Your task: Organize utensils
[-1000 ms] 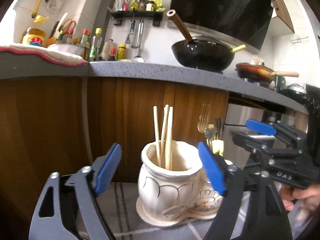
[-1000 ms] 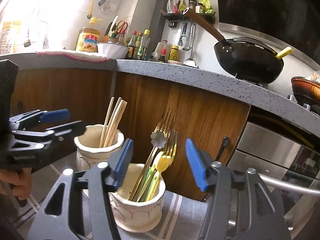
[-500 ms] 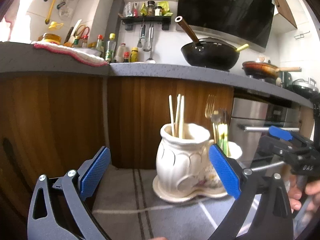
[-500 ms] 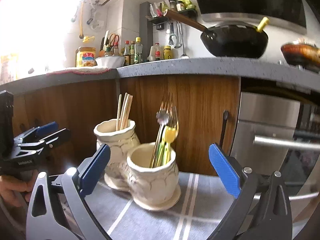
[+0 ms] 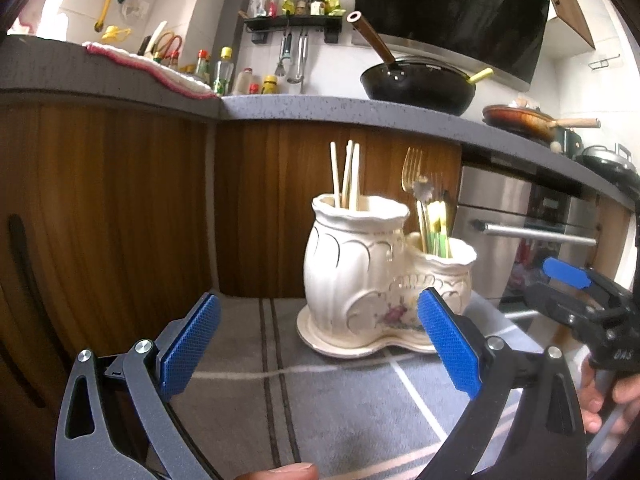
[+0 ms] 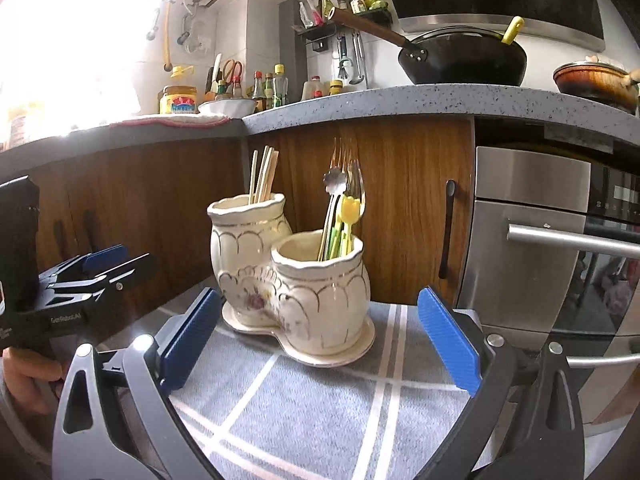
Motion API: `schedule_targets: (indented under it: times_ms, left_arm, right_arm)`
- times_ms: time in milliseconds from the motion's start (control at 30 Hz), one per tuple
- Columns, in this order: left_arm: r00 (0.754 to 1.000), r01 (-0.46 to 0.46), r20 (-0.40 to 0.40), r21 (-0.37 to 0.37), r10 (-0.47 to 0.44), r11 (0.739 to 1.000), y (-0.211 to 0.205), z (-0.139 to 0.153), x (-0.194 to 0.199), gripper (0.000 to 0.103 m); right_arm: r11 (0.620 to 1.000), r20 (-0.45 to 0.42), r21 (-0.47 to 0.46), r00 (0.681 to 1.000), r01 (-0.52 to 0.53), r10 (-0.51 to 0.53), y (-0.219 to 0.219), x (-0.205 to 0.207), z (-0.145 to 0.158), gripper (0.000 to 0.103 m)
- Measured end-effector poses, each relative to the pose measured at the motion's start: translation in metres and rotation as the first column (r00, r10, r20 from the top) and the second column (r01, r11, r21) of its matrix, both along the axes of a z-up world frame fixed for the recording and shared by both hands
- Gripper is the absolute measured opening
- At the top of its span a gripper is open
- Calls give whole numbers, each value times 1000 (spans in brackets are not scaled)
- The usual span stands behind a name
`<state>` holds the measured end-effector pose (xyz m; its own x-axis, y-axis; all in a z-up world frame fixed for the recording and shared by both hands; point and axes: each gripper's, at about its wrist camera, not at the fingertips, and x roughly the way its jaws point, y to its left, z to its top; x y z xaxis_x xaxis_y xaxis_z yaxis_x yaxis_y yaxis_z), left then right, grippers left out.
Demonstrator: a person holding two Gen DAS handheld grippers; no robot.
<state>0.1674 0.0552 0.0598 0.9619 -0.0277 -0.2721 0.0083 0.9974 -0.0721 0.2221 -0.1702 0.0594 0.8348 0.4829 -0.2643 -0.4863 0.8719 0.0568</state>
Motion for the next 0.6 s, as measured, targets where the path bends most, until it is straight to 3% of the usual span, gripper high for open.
schedule_targets:
  times_ms: [600]
  left_arm:
    - [1000, -26, 18, 74, 25, 997, -13, 0, -6, 98]
  right_arm:
    - [999, 8, -31, 999, 42, -42, 2, 2, -3, 97]
